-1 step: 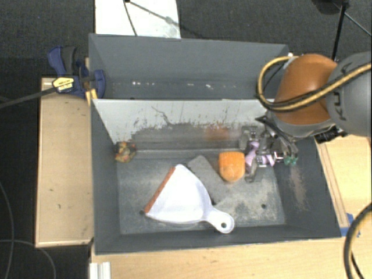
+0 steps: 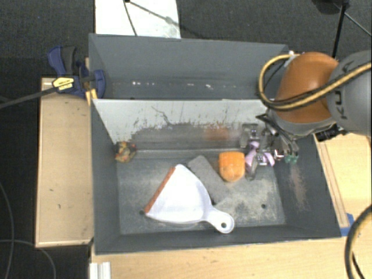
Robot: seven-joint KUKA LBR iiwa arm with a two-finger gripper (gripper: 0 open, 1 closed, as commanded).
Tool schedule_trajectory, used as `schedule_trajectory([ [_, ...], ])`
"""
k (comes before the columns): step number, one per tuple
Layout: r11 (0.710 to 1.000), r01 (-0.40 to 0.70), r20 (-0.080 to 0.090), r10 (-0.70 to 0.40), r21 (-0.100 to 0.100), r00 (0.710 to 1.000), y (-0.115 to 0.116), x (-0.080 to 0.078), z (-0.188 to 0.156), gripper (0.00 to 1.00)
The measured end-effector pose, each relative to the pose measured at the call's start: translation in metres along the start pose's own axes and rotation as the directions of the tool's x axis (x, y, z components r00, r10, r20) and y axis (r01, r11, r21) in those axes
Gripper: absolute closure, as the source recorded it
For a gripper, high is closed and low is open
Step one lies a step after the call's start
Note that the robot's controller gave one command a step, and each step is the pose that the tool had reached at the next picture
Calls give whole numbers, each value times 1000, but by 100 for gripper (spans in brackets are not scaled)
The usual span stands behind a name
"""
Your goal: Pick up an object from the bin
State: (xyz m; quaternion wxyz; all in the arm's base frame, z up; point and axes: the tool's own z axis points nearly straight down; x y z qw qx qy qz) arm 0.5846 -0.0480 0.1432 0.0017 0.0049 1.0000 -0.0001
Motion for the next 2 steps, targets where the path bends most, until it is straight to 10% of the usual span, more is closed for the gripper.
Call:
schedule_trajectory([
  [1, 998, 63, 7, -63, 1, 998, 6, -7, 47, 0],
  [2, 999, 38, -1, -38, 0, 999, 5, 2, 72, 100],
])
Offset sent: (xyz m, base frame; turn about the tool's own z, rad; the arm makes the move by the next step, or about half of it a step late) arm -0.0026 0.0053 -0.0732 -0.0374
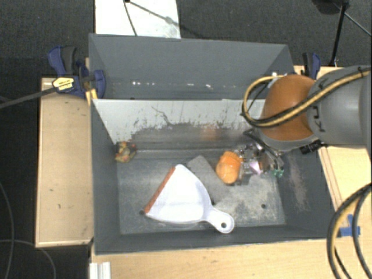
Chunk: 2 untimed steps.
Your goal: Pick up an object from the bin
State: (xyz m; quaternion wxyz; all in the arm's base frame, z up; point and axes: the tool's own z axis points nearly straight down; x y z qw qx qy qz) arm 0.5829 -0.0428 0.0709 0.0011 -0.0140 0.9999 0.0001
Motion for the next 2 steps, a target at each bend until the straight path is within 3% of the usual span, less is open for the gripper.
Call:
schedule_trajectory([
  [1, 1000, 1, 0, -1, 0, 1000, 0, 0, 0, 100],
  [2, 1000, 13, 8, -13, 0, 1000, 44, 50, -190, 100],
])
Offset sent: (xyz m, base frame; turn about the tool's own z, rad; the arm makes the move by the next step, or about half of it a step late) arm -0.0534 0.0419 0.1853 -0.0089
